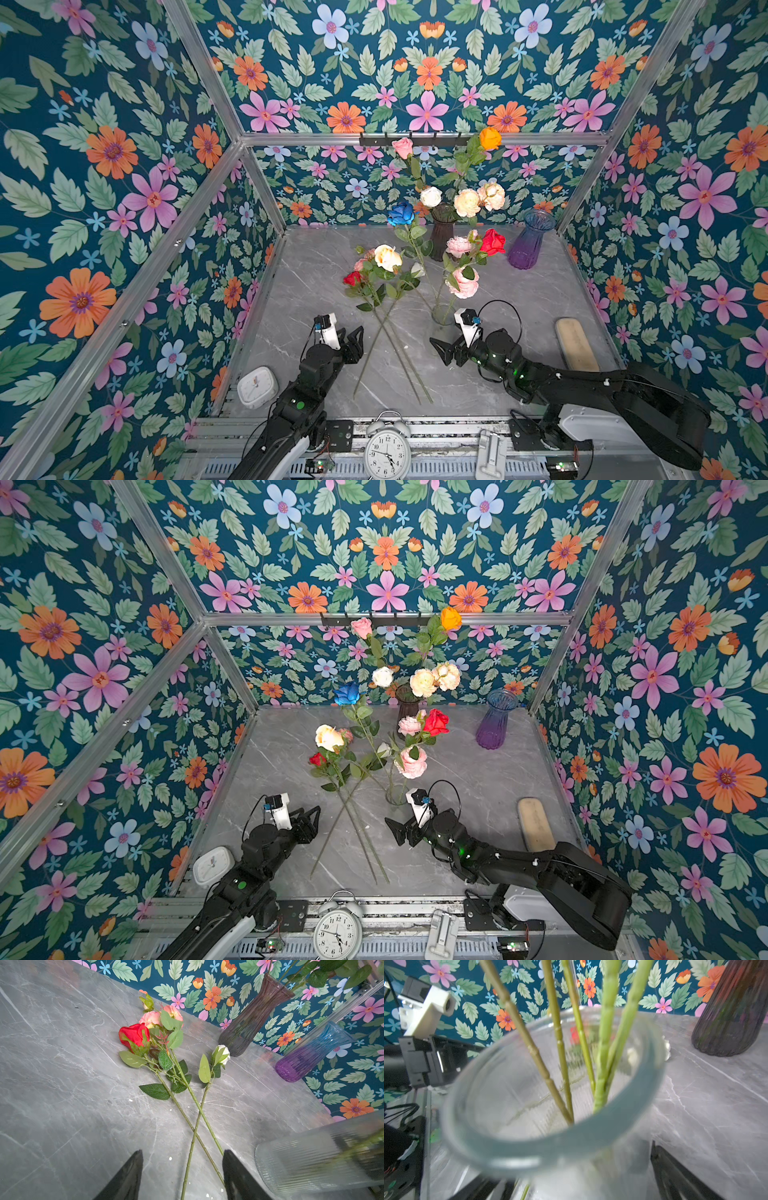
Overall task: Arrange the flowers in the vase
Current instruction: 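Close the right gripper around the clear glass vase, then lift the clear glass vase of roses off the table with the right gripper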
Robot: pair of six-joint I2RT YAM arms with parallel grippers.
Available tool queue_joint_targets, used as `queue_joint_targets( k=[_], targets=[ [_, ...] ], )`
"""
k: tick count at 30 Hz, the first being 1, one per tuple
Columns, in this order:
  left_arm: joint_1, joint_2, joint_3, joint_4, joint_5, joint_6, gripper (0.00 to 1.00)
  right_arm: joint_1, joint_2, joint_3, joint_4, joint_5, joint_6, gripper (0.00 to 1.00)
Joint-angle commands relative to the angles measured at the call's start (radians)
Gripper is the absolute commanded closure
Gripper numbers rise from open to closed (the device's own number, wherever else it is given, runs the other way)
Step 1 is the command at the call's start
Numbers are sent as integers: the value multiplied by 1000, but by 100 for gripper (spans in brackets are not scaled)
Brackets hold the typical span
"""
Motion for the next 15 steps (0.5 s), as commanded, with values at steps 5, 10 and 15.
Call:
queue_joint_targets(
  k=[5,10,15],
  targets=[
    [-1,52,9,55,13,17,39,-12,56,48,65,94,6,2],
    [-1,87,18,63,21,20,39,-25,101,56,112,103,44,9],
    [-1,83,16,65,22,22,39,-26,111,62,121,135,43,15]
  ],
)
